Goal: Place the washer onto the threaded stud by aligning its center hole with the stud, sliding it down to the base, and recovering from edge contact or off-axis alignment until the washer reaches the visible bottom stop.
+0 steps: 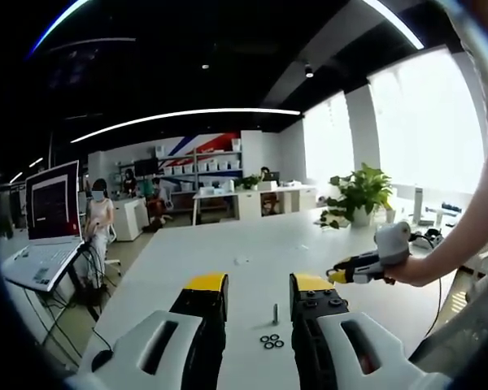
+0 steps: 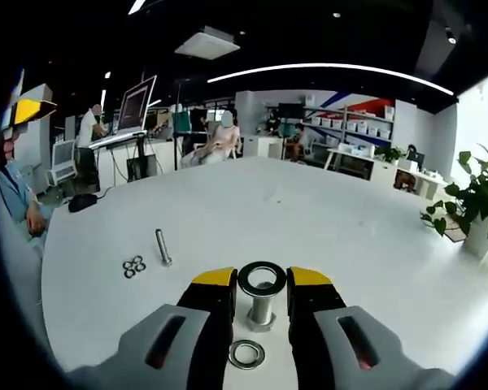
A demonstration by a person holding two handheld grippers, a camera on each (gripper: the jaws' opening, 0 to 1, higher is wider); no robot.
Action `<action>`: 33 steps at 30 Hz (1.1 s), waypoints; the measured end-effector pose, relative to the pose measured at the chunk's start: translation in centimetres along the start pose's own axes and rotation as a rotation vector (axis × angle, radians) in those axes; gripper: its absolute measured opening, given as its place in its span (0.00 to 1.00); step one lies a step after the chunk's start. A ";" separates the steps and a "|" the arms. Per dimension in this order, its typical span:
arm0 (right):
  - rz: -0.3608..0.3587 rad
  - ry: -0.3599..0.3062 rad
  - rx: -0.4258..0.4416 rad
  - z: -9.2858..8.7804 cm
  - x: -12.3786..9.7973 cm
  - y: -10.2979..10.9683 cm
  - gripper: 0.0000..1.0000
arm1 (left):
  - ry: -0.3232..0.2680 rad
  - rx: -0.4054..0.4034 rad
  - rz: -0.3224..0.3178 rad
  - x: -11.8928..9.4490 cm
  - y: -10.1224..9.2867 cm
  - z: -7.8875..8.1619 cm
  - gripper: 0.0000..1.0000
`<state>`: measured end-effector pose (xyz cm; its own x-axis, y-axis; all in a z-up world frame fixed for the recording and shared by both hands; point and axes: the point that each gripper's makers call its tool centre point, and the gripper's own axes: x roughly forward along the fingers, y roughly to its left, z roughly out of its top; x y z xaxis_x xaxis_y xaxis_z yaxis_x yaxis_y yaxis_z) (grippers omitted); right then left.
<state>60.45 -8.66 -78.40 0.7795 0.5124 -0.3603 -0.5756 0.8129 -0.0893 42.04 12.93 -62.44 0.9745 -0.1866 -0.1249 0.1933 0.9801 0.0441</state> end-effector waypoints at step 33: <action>0.001 0.052 0.037 -1.9 0.9 -0.1 0.26 | 0.010 -0.001 0.006 0.0 0.4 -0.4 0.28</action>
<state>60.77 -8.84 -80.44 0.7645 0.4989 -0.4083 -0.5662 0.8224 -0.0551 42.05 13.36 -62.85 0.9744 -0.1800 -0.1350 0.1874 0.9813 0.0442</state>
